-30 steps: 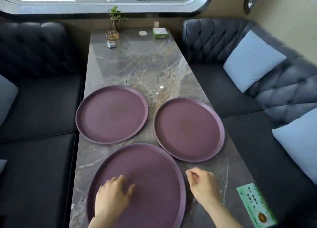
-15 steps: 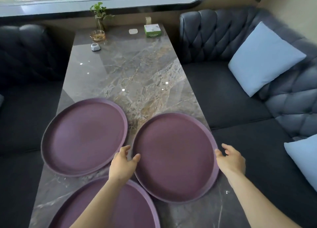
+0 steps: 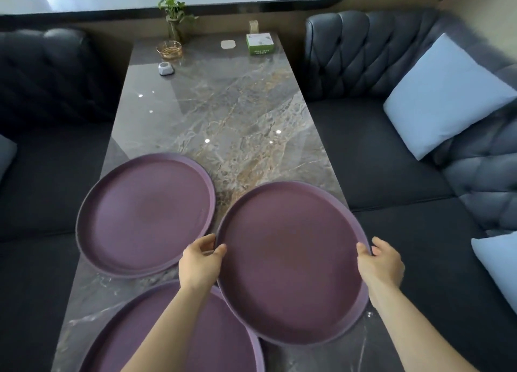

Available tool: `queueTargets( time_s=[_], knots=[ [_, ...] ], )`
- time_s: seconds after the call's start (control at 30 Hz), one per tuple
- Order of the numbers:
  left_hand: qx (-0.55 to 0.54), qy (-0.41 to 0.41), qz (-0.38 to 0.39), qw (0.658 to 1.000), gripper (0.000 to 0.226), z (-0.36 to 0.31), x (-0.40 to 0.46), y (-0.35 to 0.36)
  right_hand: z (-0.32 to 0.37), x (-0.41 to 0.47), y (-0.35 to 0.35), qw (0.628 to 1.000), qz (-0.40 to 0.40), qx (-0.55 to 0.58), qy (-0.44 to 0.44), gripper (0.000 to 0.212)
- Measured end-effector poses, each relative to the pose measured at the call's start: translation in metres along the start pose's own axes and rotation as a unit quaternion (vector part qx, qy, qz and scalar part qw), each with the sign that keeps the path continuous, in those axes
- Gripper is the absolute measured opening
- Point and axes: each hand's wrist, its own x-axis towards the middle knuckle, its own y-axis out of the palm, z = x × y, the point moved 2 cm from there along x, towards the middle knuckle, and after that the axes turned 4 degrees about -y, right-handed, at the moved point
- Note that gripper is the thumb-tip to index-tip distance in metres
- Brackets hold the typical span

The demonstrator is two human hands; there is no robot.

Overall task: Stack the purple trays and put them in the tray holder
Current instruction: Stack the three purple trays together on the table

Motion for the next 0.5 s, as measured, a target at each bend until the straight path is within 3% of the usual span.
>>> queueTargets(
  time_s=[0.17,0.4,0.5],
  knots=[
    [0.027,0.035,-0.061,0.997,0.022,0.028,-0.015,-0.06,-0.007,-0.063,-0.004,0.997,-0.021,-0.064,-0.033,0.026],
    [0.1,0.031,-0.085,0.991,0.019,0.12,-0.025,-0.166,-0.045,-0.189,0.041,0.995,0.023,-0.08,-0.048,0.008],
    [0.135,0.025,-0.093,0.986,0.021,0.153,-0.027,-0.199,-0.056,-0.233,0.062,0.997,0.03,-0.059,-0.031,0.012]
  ],
)
